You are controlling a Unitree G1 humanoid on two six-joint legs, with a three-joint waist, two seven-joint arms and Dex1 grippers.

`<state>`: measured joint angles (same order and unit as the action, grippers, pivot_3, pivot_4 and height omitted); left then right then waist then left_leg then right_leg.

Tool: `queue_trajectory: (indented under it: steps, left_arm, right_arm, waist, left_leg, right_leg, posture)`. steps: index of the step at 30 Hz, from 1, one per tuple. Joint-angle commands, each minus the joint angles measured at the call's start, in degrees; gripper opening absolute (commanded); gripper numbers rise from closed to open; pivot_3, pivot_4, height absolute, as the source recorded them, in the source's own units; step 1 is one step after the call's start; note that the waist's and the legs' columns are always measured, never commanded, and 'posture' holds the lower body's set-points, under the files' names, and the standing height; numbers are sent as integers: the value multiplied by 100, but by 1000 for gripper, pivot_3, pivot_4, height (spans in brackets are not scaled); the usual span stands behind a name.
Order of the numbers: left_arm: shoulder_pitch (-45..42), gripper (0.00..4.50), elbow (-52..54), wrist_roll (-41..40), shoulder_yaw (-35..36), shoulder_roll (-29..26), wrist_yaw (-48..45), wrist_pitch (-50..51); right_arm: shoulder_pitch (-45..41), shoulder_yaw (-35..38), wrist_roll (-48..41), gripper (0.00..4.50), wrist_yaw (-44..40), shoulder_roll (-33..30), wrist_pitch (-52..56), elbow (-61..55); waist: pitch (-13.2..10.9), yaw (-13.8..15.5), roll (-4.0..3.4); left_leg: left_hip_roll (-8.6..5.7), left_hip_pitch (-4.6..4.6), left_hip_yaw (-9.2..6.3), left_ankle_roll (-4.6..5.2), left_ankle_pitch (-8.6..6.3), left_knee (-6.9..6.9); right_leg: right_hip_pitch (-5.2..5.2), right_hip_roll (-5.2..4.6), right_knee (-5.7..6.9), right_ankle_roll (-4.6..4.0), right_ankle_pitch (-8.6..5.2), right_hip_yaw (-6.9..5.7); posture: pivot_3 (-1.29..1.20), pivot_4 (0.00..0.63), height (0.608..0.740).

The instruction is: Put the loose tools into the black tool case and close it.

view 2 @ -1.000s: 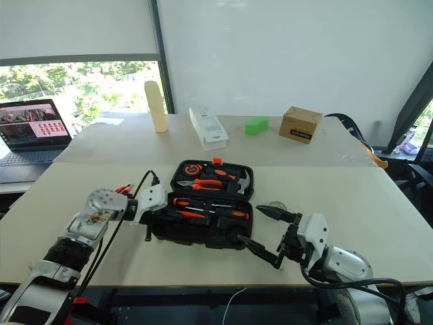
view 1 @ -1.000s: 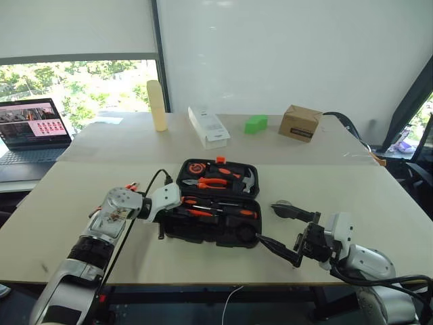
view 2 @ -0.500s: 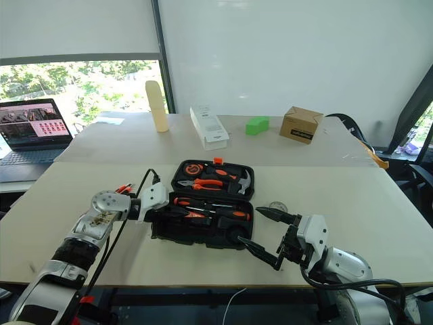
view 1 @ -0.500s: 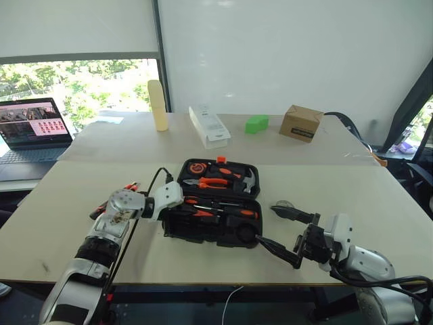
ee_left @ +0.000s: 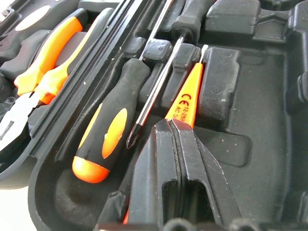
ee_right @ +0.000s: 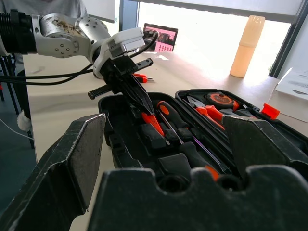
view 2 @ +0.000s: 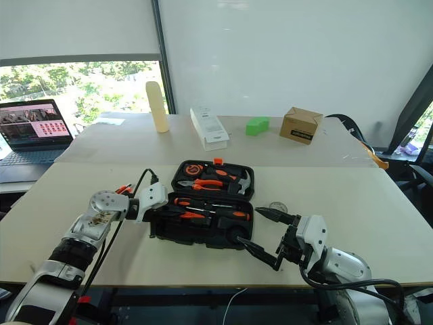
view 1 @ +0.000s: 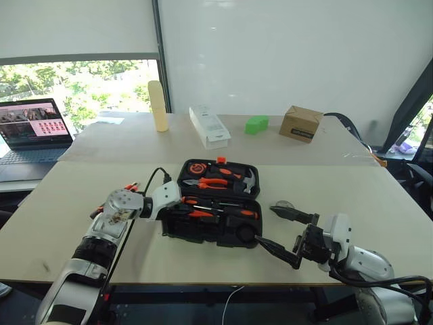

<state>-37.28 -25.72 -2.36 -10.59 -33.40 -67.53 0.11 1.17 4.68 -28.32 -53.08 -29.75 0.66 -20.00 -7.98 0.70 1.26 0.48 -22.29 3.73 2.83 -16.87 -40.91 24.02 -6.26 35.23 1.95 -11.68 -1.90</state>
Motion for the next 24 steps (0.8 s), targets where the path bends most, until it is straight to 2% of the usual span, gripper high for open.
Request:
queue_trajectory:
  steps: [1,2,6,8,9,10,15,19,21,24]
  left_arm:
    - [282,53,441,-603,378,29,-146,200]
    - [390,53,712,-898,613,-52,-195,402]
    - [1136,1107,1560,-1737,1554,-443,-372,218]
    - [1983,1831,1830,-2001,2427,-778,-261,93]
    - [2298,2336,1903,-2084,2752,-880,-191,13]
    - [2562,2610,1977,-2139,2985,-957,-110,16]
    - [4020,4432,1675,-2186,4505,-997,601,-178]
    - [4771,4474,1269,-2296,5504,-803,1322,-225]
    - [4776,4474,1183,-2353,5633,-778,1542,-187]
    - [4452,4474,1142,-2274,5325,-963,1758,145]
  right_arm:
    - [-43,96,-105,4500,11,9,-82,-128]
    - [-50,134,-154,4500,-9,-11,-67,-132]
    - [-12,283,-387,4500,-129,-109,53,-124]
    - [25,304,-379,4500,-313,-188,-68,-21]
    - [28,310,-340,4500,-376,-205,-157,28]
    - [38,315,-318,4500,-428,-215,-211,60]
    - [44,310,-262,4500,-603,-182,-409,216]
    - [-45,265,-214,4500,-600,-94,-533,259]
    - [-91,232,-205,4500,-588,-74,-543,264]
    - [-212,184,-213,4500,-611,-84,-516,278]
  waist:
    - [0,-1,0]
    - [0,-6,0]
    - [-3,-47,2]
    - [-4,-84,0]
    - [-4,-139,-2]
    - [-4,-160,-2]
    - [-8,-115,-4]
    - [-8,-77,0]
    - [-9,-24,0]
    - [-8,53,2]
  left_leg:
    - [1,-1,0,0,0,0]
    - [3,-2,0,0,0,0]
    - [16,-17,2,0,0,2]
    - [20,-15,2,0,0,8]
    - [22,-10,5,0,0,12]
    - [25,2,8,-1,-1,24]
    - [27,5,8,-3,-2,31]
    - [26,8,6,-10,-6,31]
    - [25,7,4,-12,-7,30]
    - [23,13,-7,-14,-7,28]
  right_leg:
    - [1,0,0,0,0,0]
    - [2,0,0,0,0,1]
    - [22,3,-2,-1,0,0]
    - [21,3,-3,-4,-1,0]
    - [19,3,-5,-5,-2,2]
    - [16,3,-7,-9,-4,11]
    - [12,-7,-13,-11,-6,-2]
    - [9,-16,-12,-11,-6,-11]
    - [9,-19,-14,-11,-6,-18]
    - [12,-23,-17,-12,-5,-34]
  posture:
    - [0,150,740]
    - [0,150,740]
    - [0,150,740]
    - [0,150,740]
    - [0,150,740]
    - [0,150,740]
    - [0,150,740]
    - [0,150,740]
    - [0,150,740]
    - [0,150,740]
